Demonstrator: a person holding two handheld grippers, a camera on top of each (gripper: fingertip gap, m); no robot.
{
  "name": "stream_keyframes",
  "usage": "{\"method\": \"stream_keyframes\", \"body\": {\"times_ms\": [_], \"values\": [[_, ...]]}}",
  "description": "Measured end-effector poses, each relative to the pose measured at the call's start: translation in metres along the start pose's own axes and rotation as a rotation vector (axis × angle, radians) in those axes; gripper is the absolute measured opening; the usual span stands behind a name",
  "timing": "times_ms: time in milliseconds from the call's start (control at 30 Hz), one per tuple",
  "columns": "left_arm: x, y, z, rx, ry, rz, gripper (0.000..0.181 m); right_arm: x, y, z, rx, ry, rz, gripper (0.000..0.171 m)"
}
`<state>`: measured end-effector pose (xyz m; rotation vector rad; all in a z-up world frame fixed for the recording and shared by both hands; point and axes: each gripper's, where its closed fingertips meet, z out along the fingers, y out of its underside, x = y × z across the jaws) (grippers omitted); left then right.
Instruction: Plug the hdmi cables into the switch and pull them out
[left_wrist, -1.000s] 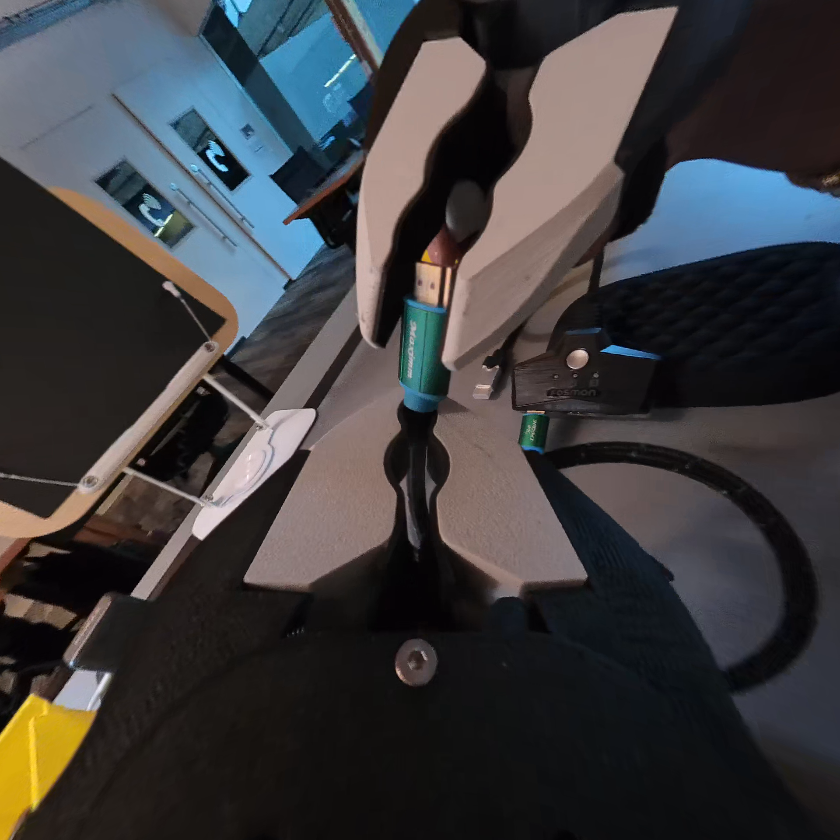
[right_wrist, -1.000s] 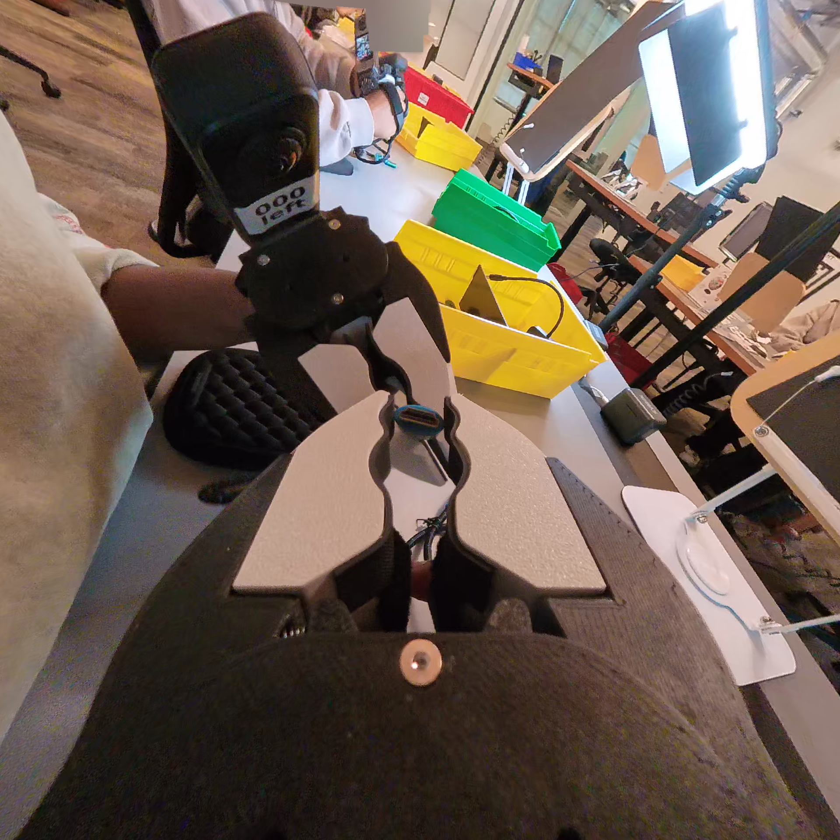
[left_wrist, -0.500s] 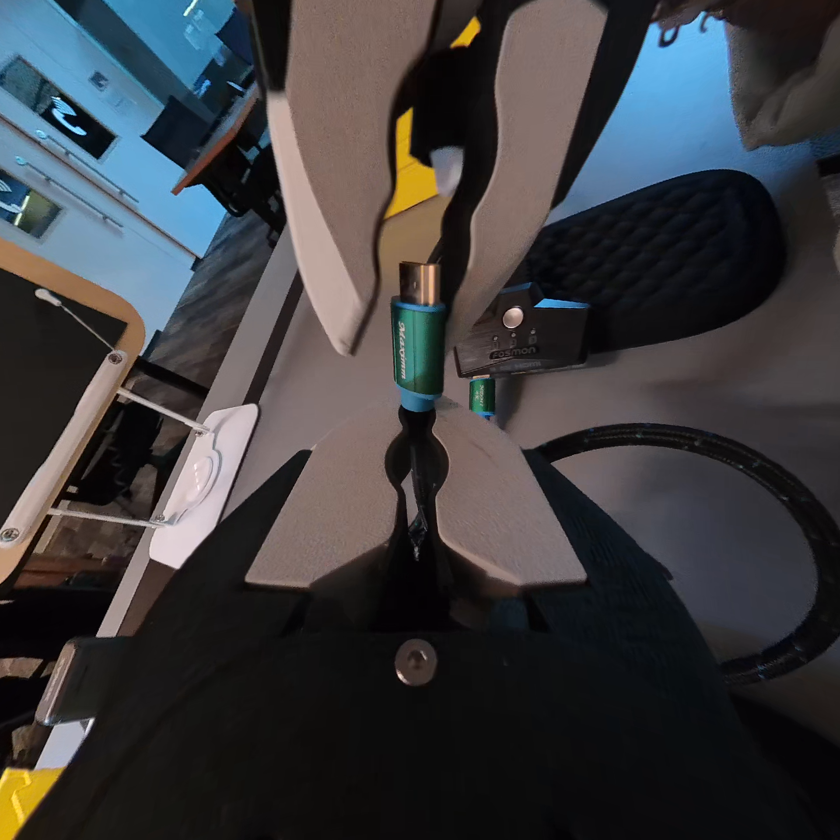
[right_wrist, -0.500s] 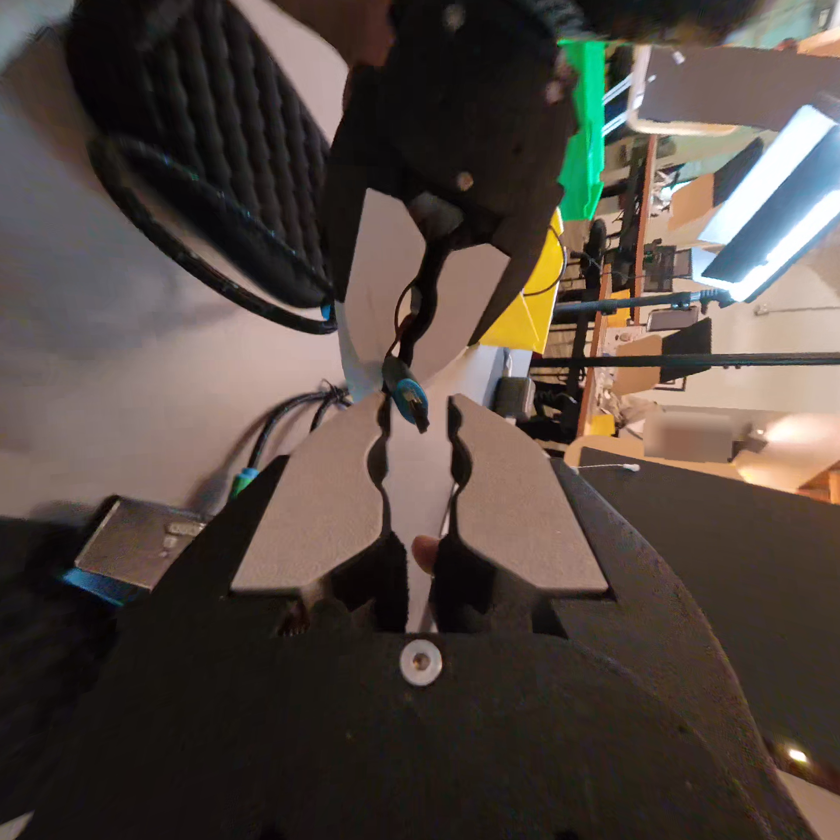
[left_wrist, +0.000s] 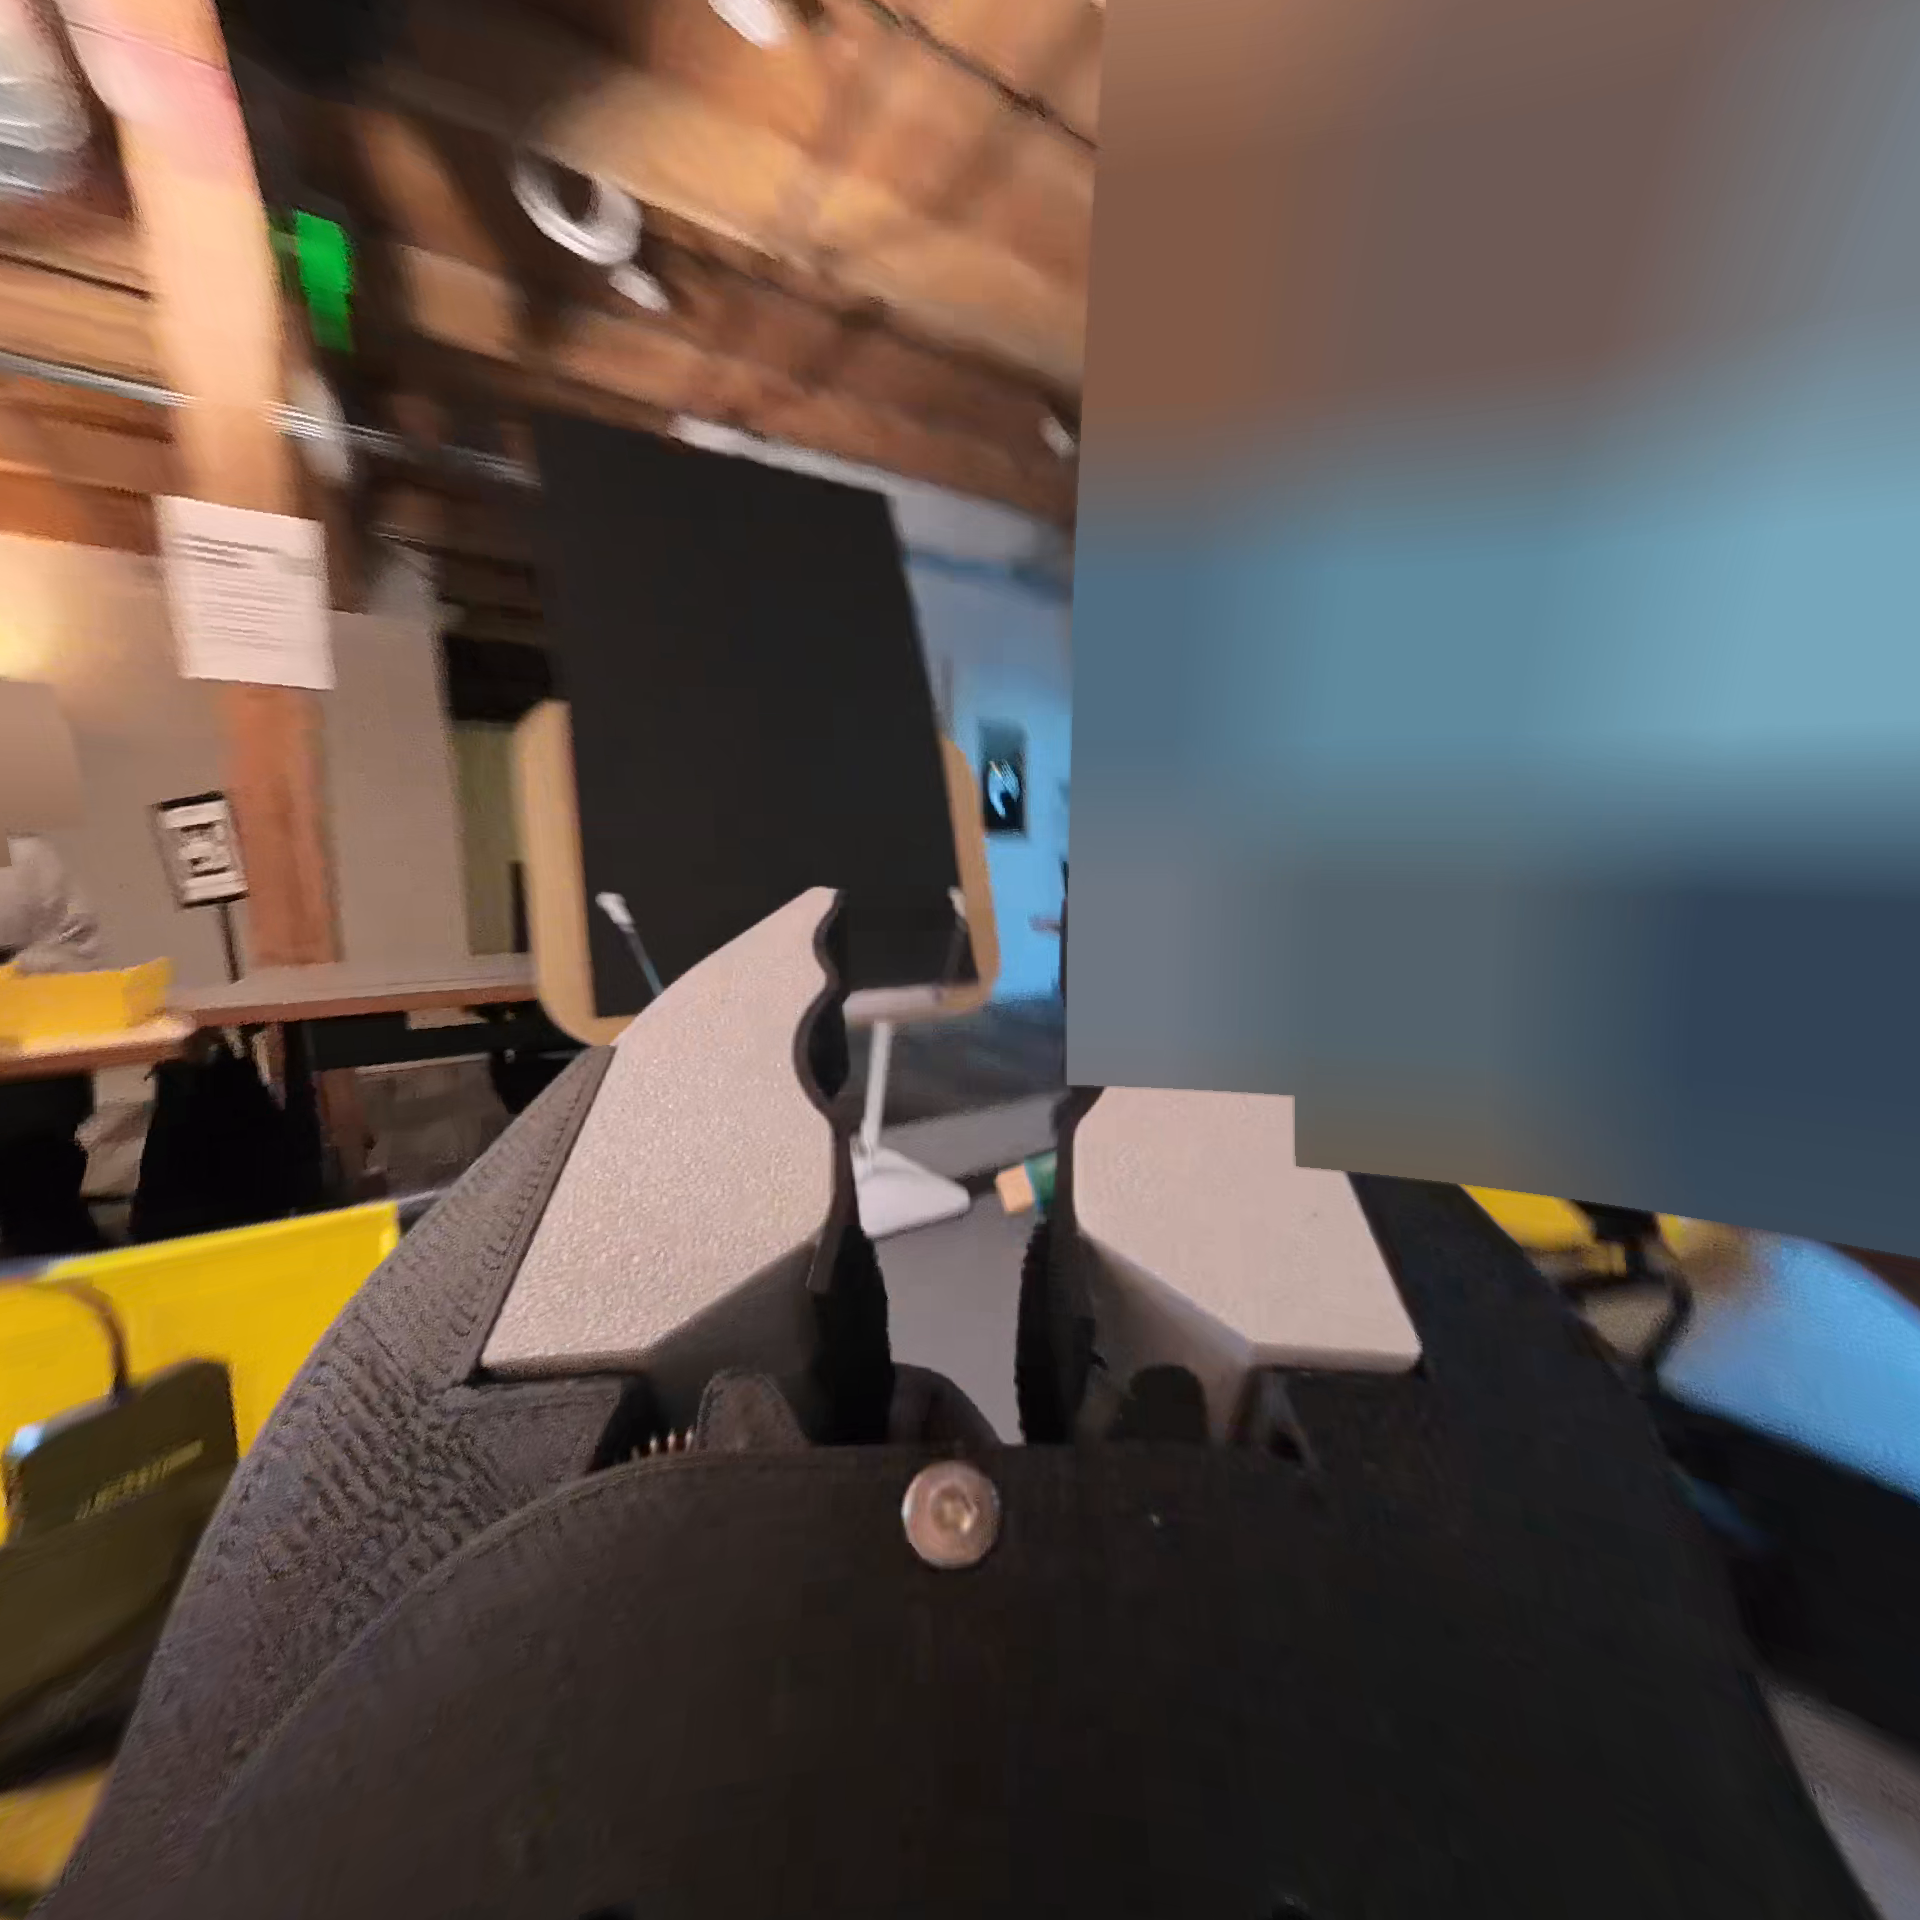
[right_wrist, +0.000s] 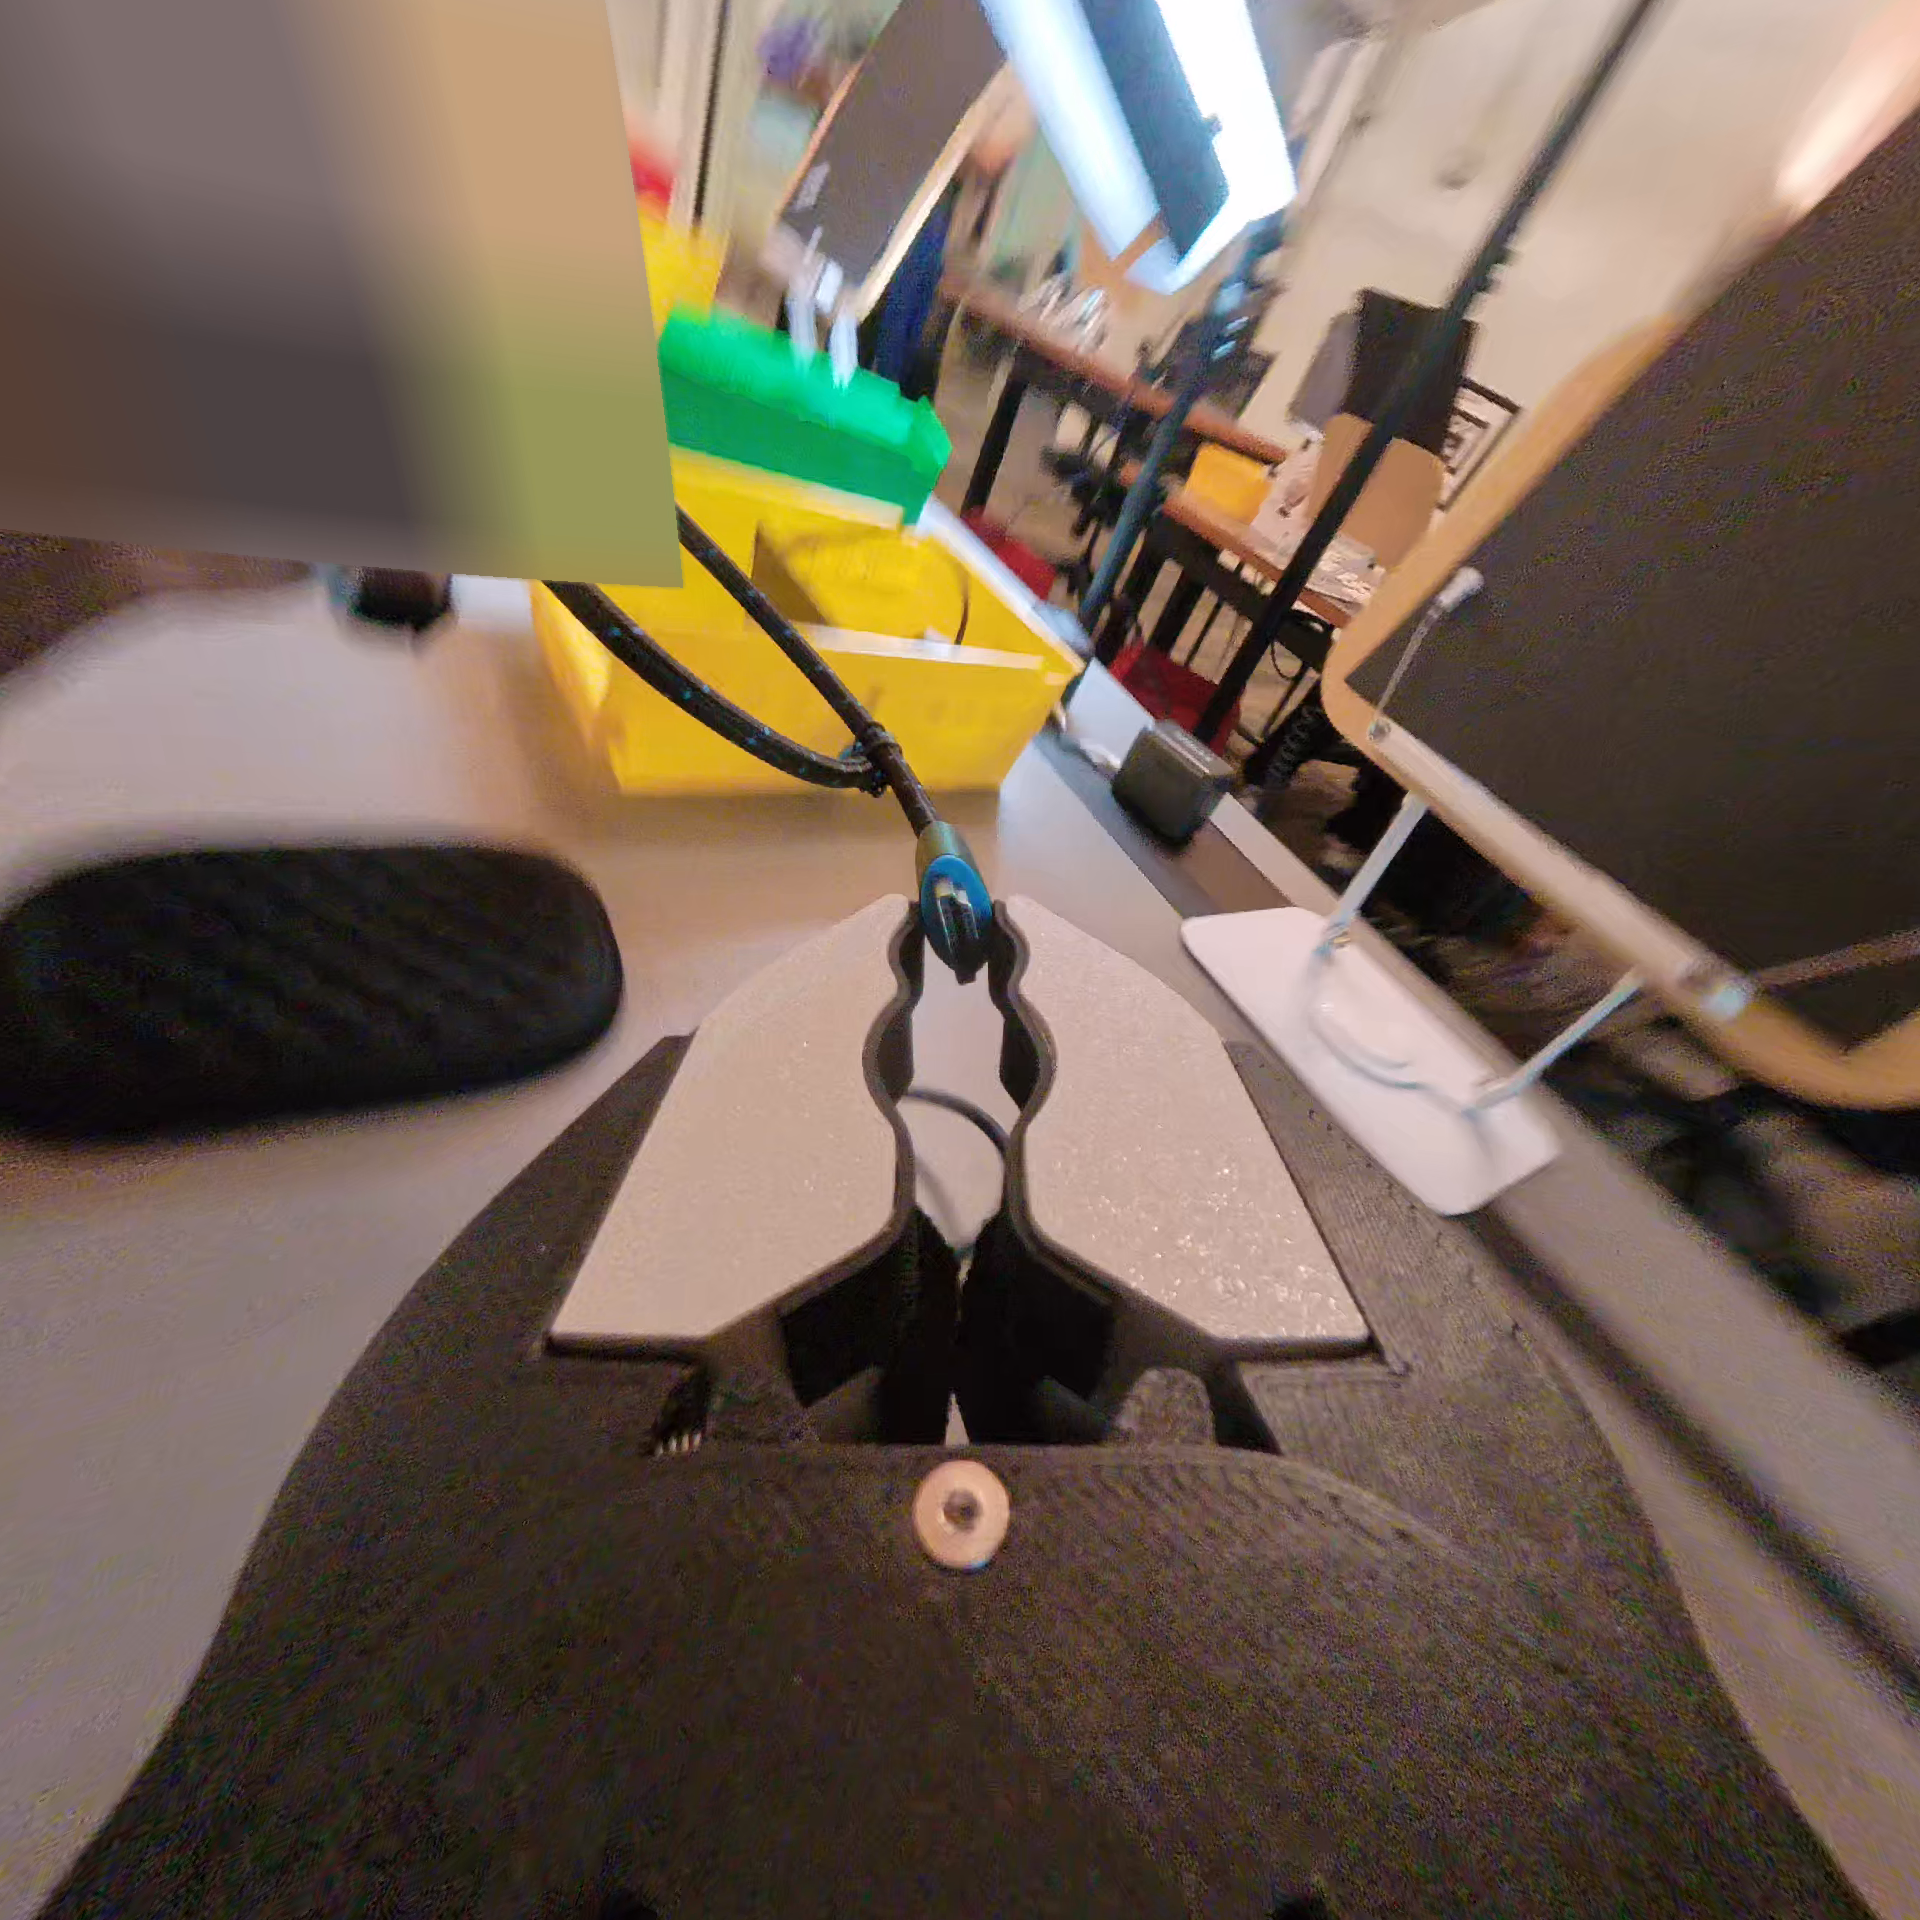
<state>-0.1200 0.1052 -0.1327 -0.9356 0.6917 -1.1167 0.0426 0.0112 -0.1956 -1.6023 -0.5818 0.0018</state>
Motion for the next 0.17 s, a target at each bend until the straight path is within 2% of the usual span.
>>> {"method": "stream_keyframes", "body": {"times_ms": [100, 167], "values": [[-0.026, 0.0, -0.027, 0.117, -0.151, -0.139, 0.038, 0.02, -0.008, -0.007, 0.271, -0.007, 0.51, 0.012], [-0.017, 0.018, -0.03, 0.089, -0.132, -0.204, 0.037, 0.024, -0.012, -0.01, 0.448, -0.082, 0.824, 0.012]]}}
